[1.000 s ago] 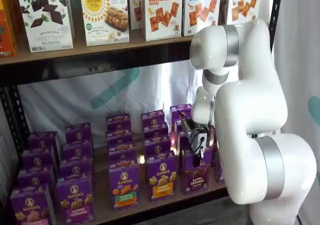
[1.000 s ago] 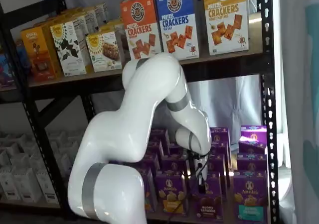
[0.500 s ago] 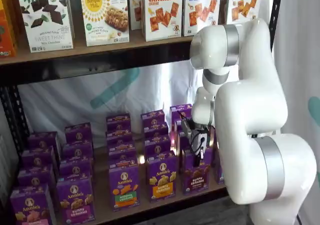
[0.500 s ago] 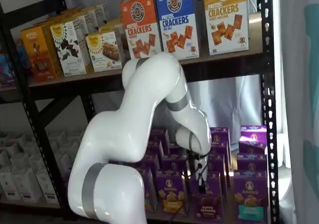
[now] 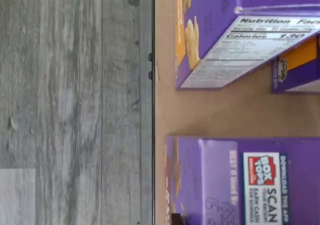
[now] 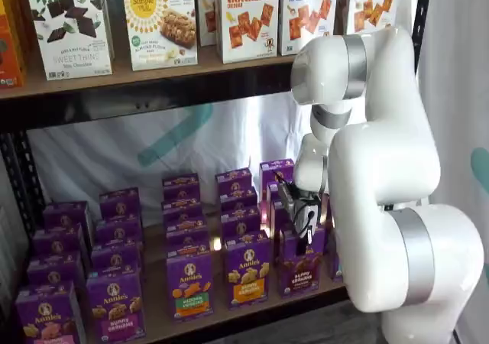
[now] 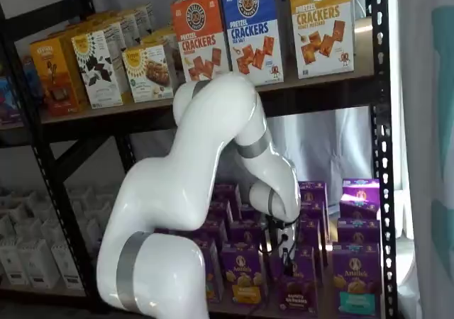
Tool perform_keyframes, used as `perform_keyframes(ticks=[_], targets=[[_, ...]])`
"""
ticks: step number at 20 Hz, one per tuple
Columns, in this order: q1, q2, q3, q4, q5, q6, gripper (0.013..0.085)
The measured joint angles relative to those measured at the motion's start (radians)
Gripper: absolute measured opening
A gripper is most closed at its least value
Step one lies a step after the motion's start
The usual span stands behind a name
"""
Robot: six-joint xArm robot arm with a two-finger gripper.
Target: Pick up the purple box with a brown patch in the center, on the bottom shelf, the fifth box from the left
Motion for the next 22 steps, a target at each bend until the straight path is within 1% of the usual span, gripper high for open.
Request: perform_keyframes(ticks=[1,2,3,9,12,14,19,22], targets=[[-0.001,-0.002,0.004,-0.001,0.0,0.0,0.037],[-0.001,-0.004,0.007,-0.001,0.0,0.0,0.037],[-0.001,-0.005,0.01,0.003,-0.002,-0.004,0.033],[-0.002,-0.02,0.03,0.022,0.003,-0.022,0.033],[-0.001,-0.039,0.057,0.024,-0.007,-0.024,0.033],[0.0,-0.056,0.083,0.029,-0.018,-0.029,0.033],[0.007,-0.12,0.168,0.074,-0.039,-0.068,0.033],[0.011,-0.171,0.233,0.084,-0.05,-0.074,0.033]])
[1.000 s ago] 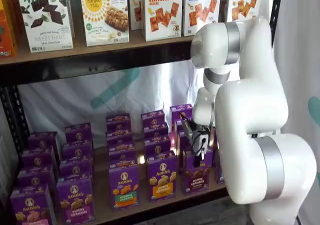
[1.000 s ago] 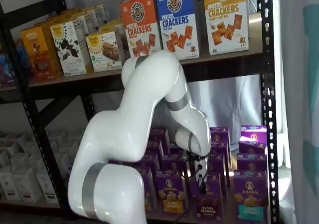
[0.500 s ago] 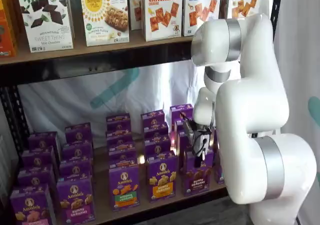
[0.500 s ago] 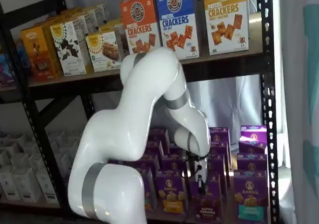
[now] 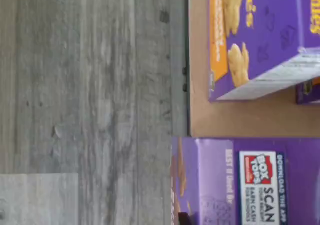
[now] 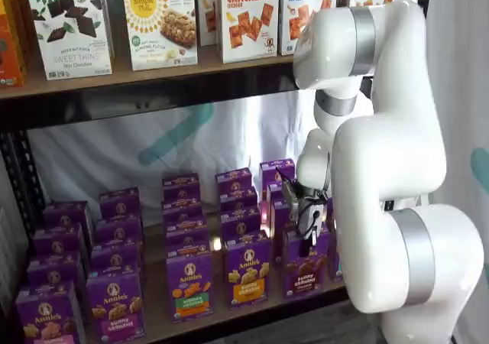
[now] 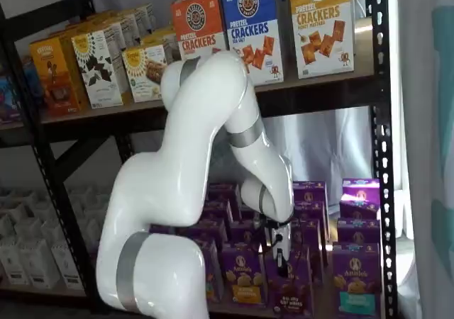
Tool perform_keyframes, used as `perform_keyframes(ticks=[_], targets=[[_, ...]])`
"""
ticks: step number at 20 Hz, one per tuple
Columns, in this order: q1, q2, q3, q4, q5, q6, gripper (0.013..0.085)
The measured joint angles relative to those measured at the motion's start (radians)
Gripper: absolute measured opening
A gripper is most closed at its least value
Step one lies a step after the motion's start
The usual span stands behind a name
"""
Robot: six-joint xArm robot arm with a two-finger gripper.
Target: Pick up the purple box with a brown patch in the center, on the bottom shelf, the fifth box from the left
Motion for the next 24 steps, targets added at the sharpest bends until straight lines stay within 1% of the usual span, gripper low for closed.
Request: perform_keyframes(ticks=[3,7,12,15,17,22,24], targets=[[0.005,-0.063,0.078,-0.012,-0.011,0.014,0.033],[0.009,-0.128,0.152,-0.007,-0.014,0.014,0.033],[0.02,-0.254,0.283,0.01,-0.015,0.007,0.033],[0.027,-0.327,0.351,0.004,-0.004,0.022,0.033],[0.033,-0.362,0.38,0.0,0.003,0.031,0.033],[0.05,-0.453,0.448,0.011,0.027,0.041,0.033],[0.054,-0.487,0.469,0.004,0.039,0.054,0.033]])
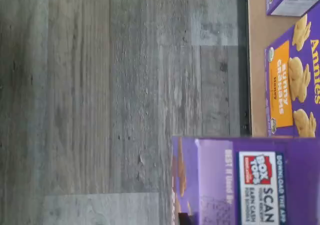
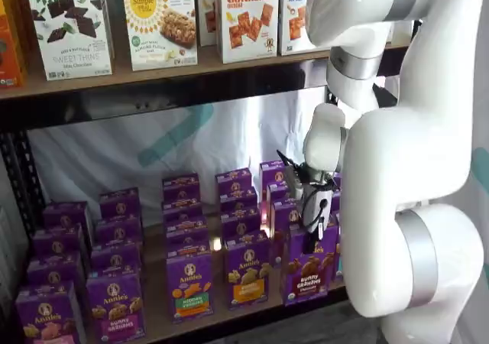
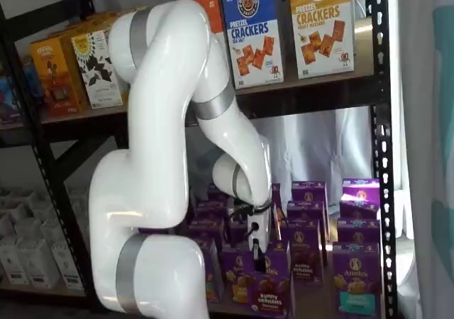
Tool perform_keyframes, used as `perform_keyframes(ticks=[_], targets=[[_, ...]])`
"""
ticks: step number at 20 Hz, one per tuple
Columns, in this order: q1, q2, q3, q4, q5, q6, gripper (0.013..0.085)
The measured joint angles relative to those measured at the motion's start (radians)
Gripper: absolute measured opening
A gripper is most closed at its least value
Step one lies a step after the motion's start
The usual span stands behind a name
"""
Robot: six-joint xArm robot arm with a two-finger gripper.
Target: Pick up the purple box with a brown patch in the center, on the bottom shelf, the fifth box from the left
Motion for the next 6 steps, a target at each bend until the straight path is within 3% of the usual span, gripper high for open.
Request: perform_keyframes(ticks=[6], targets=[[0.009,-0.058,0.037,-0.045,0.019,0.053,0.033]])
